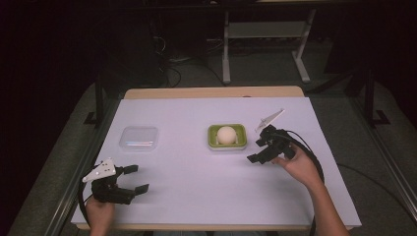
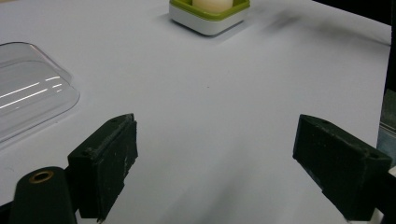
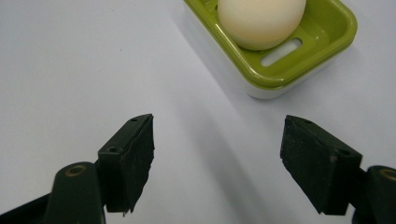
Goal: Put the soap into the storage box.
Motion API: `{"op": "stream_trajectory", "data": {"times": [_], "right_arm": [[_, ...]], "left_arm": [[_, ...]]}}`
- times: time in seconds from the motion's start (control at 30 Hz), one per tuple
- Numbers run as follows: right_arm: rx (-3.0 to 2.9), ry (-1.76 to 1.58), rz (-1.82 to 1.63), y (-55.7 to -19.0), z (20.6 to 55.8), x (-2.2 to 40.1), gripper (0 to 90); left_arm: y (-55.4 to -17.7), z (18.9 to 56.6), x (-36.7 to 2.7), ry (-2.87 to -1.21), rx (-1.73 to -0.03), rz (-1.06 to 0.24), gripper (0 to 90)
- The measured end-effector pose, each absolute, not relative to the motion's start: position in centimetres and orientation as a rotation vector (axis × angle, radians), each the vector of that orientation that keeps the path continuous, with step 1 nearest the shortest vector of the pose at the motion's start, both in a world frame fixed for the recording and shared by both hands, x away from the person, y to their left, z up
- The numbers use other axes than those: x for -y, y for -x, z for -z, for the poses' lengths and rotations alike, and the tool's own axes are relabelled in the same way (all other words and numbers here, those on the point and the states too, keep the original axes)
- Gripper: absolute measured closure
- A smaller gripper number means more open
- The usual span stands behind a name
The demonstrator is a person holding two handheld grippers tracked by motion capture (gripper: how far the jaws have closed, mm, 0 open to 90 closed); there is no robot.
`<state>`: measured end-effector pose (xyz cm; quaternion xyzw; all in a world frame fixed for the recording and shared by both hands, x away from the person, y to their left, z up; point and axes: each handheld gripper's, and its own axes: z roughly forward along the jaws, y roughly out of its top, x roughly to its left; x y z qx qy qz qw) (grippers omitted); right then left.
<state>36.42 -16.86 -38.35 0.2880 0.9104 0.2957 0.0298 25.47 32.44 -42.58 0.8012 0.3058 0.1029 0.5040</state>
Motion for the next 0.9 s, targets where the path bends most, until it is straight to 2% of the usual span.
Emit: {"op": "stream_trajectory", "data": {"times": [0.9], "right_arm": [[-2.780, -0.941, -0.945, -32.6, 40.7, 19.5, 24.6]], "left_arm": [[-25.5, 42.6, -32.4, -1.934, -0.745, -0.246, 13.2]]}}
